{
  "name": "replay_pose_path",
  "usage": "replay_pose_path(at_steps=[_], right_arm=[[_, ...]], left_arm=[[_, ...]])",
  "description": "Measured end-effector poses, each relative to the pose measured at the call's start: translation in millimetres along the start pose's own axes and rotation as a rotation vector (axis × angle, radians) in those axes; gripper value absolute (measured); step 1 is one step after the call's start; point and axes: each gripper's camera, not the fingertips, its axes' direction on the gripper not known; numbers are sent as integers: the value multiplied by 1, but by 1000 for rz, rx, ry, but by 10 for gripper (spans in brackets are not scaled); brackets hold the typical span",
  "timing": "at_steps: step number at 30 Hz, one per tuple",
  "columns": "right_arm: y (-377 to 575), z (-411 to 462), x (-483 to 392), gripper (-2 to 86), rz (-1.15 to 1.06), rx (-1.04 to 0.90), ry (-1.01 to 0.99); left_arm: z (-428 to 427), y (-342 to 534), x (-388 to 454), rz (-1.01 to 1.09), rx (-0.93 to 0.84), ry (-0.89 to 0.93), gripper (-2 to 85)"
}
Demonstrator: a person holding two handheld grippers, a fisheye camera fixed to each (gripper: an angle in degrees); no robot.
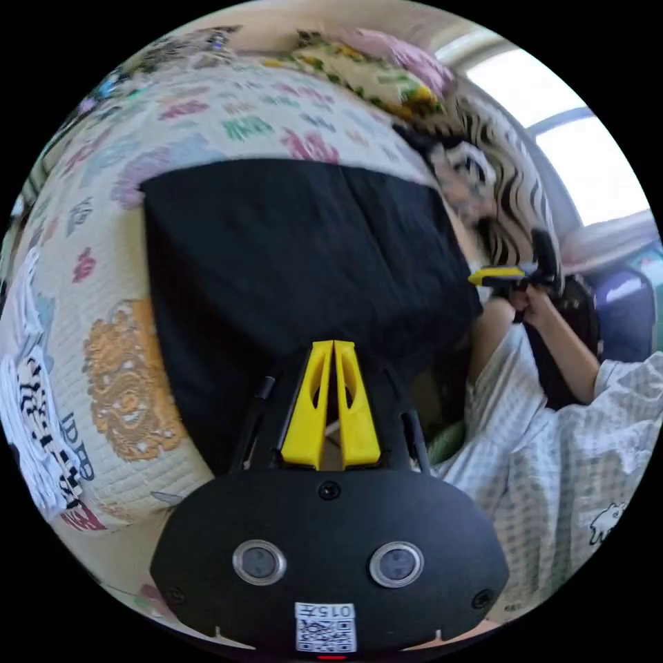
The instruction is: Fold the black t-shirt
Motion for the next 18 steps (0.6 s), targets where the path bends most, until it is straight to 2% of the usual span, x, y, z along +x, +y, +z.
replay_pose_path(at_steps=[4,6,10,13,18], right_arm=[[-30,-59,75,37,156,227,-19],[-57,-68,120,64,250,241,4],[-88,-64,170,76,343,240,-96],[-110,-49,190,79,353,156,-85],[-122,-36,221,35,398,156,-201]], left_arm=[[-62,-28,-83,-178,228,-70,71],[-66,-43,-119,-257,244,-64,79],[-59,-63,-175,-353,246,-2,83],[-43,-71,-196,-380,184,26,73],[-50,-65,-212,-353,207,100,16]])
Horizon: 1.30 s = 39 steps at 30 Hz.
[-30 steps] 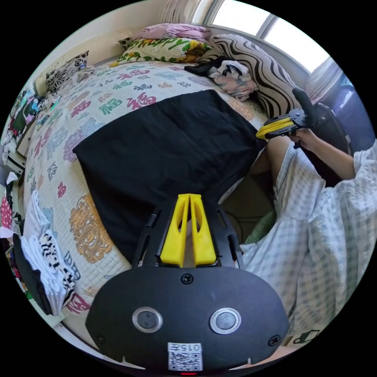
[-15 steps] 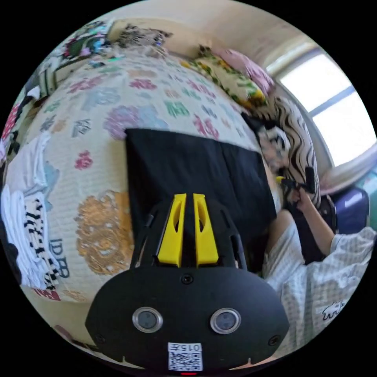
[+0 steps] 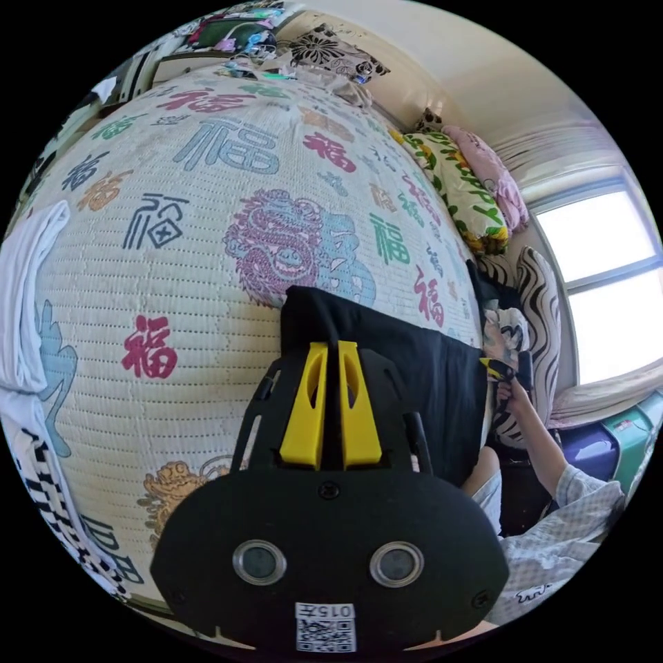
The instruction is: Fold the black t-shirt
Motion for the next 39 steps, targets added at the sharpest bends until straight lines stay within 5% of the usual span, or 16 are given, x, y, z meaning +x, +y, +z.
replay_pose_path(at_steps=[16,26,30,39], right_arm=[[-6,27,8,22,-48,50,86],[164,144,-101,-7,-546,-208,268],[191,212,-82,-7,-505,-362,362],[186,229,-63,-4,-355,-371,371]], left_arm=[[-57,33,7,62,64,-84,14],[-31,194,123,326,-174,-48,11],[-2,228,123,282,-252,-111,3],[-62,263,91,107,-180,-160,12]])
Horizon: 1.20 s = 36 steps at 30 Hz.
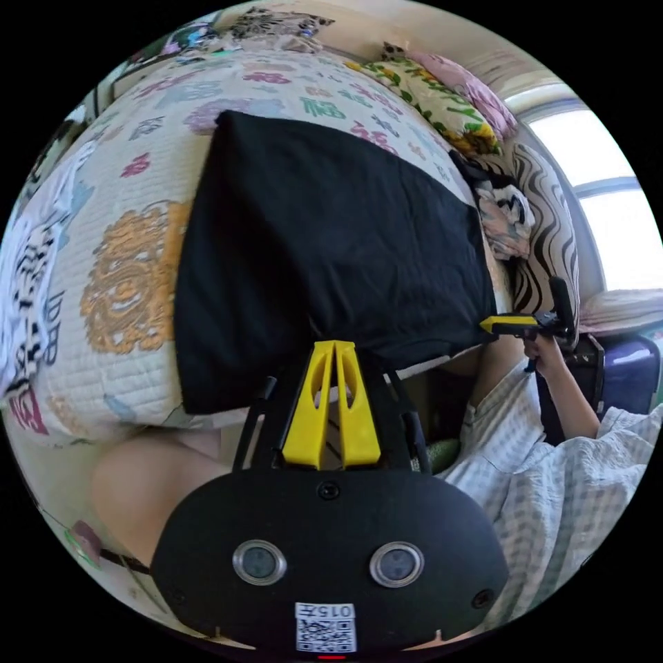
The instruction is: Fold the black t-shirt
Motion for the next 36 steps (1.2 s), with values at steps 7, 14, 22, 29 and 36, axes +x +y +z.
replay_pose_path(at_steps=[7,14,22,29,36], right_arm=[[-59,-24,-44,32,-69,123,27],[-213,0,-142,74,-239,144,-30],[-398,80,-246,102,-254,-29,28],[-464,158,-278,63,-141,-233,233],[-454,147,-274,4,-196,-197,244]], left_arm=[[-53,49,-63,-268,159,-95,83],[-34,49,-74,-287,64,-107,70],[-37,68,-74,-229,70,8,-4],[-53,92,-76,-229,181,114,-8],[-59,112,-62,-213,248,187,-9]])
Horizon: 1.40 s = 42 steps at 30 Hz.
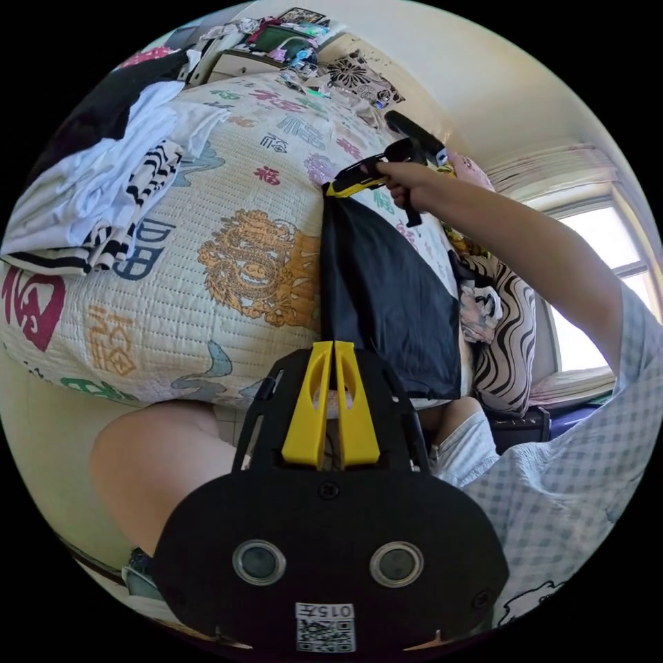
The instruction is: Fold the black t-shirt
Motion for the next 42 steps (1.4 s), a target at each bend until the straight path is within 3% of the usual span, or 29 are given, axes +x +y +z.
replay_pose_path(at_steps=[7,14,19,25,29,36,40,42], right_arm=[[74,-75,48,-3,-81,184,-258],[249,-180,174,-4,-74,421,-513],[361,-198,273,-4,37,475,-507],[448,-146,404,-6,250,445,-600],[492,-129,454,-6,311,534,-708],[517,-127,480,10,307,512,-701],[542,-139,485,69,377,557,-680],[572,-152,481,87,368,608,-698]], left_arm=[[-7,27,74,212,35,44,-9],[32,57,213,518,3,182,-9],[146,71,331,717,-133,292,-8],[304,99,432,883,-342,268,-9],[357,108,464,934,-392,239,-9],[453,112,489,991,-499,148,-2],[504,105,481,927,-750,302,21],[483,92,476,931,-681,389,27]])
